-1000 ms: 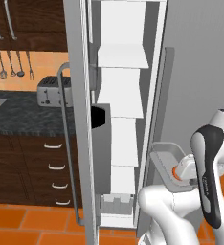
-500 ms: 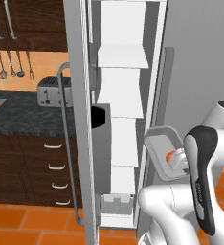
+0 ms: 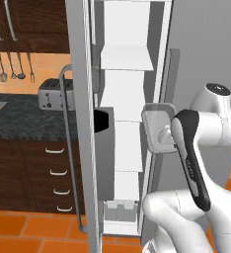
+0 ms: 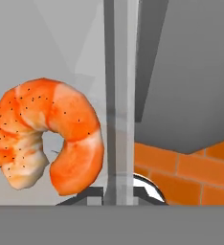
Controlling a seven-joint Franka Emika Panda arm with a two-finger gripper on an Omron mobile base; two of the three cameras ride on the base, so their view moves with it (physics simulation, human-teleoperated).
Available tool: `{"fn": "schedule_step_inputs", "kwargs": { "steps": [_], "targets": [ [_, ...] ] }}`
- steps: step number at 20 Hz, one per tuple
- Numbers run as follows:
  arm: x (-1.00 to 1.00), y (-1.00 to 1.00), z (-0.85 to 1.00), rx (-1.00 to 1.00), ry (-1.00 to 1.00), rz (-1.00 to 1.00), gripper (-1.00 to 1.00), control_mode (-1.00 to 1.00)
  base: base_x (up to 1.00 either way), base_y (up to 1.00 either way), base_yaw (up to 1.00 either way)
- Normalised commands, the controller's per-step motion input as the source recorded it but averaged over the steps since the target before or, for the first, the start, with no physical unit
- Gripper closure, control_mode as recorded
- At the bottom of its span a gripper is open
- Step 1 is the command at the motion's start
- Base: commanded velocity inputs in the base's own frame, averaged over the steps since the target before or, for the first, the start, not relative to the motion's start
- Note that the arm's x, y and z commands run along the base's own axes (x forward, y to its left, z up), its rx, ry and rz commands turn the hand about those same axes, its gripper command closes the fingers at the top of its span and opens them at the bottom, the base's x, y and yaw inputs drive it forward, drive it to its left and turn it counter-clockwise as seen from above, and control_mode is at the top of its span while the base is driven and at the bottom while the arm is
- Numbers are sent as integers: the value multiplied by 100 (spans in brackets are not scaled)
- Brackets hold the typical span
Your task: Take the meat container that has the shrimp and place it on the second highest rack of the freezer. Then take the vegetable container that has the bell pepper and avocado and place it on the highest rack of the freezer.
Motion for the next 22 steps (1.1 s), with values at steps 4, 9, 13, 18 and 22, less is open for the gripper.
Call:
{"fn": "schedule_step_inputs", "kwargs": {
  "steps": [4,9,13,18,22],
  "targets": [
    [99,36,14,0,2,-20,100,-100,0,0,0],
    [68,36,-2,0,0,-16,100,-100,0,0,0],
    [90,8,-11,1,0,-19,100,-100,0,0,0],
    [93,1,-8,9,-1,-16,100,-100,0,0,0],
    [57,12,-12,4,-1,-7,100,-100,0,0,0]
  ]
}}
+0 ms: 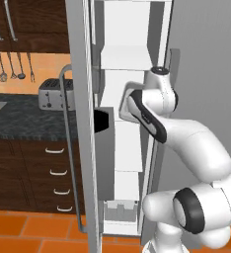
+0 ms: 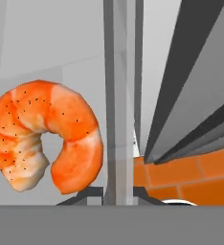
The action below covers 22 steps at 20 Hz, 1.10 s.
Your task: Take the meat container that has the shrimp and place it on the second highest rack of the freezer. Then take the vegetable container that has the bell pepper and avocado and place it on the highest rack of the freezer.
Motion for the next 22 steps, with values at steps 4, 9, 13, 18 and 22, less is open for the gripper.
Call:
{"fn": "schedule_step_inputs", "kwargs": {
  "steps": [4,9,13,18,22],
  "targets": [
    [33,13,-9,3,-1,-7,100,-100,0,0,0],
    [20,17,-6,6,0,-10,100,-100,0,0,0],
    [36,4,-38,4,0,-8,100,-100,0,0,0],
    [44,0,-46,3,-3,-6,100,-100,0,0,0],
    [58,-6,-23,4,-2,-8,100,-100,0,0,0]
  ]
}}
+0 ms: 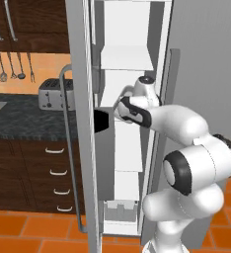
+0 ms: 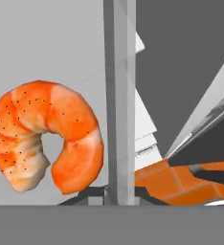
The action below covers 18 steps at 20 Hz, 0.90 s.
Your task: Take the meat container that has the shrimp and place it on the second highest rack of the freezer. Then take the vegetable container that has the bell pepper and avocado and place it on the highest rack of the freezer.
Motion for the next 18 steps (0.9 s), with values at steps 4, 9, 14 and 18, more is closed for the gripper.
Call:
{"fn": "schedule_step_inputs", "kwargs": {
  "steps": [4,9,14,18],
  "targets": [
    [63,-5,0,2,0,-7,100,-100,0,0,0],
    [72,0,0,0,0,-5,100,-100,0,0,0],
    [57,-4,-10,0,0,-6,100,-100,0,0,0],
    [49,0,-58,0,0,-3,100,-100,0,0,0]
  ]
}}
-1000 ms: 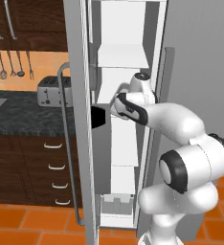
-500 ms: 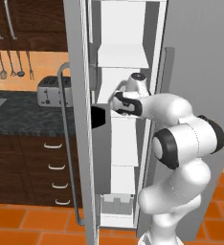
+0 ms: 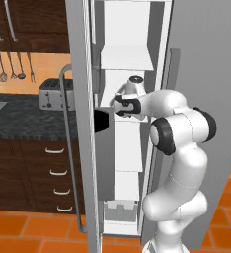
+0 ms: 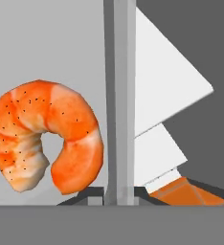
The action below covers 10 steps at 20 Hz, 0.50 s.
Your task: Take the meat container that has the shrimp and place it on the second highest rack of the freezer. Then take the vegetable container that has the bell pepper and avocado and place it on the highest rack of the freezer.
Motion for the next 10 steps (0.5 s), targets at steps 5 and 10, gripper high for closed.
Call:
{"fn": "schedule_step_inputs", "kwargs": {
  "steps": [5,10],
  "targets": [
    [23,0,-60,0,0,-1,100,-100,0,0,0],
    [35,0,-15,0,0,-1,100,-100,0,0,0]
  ]
}}
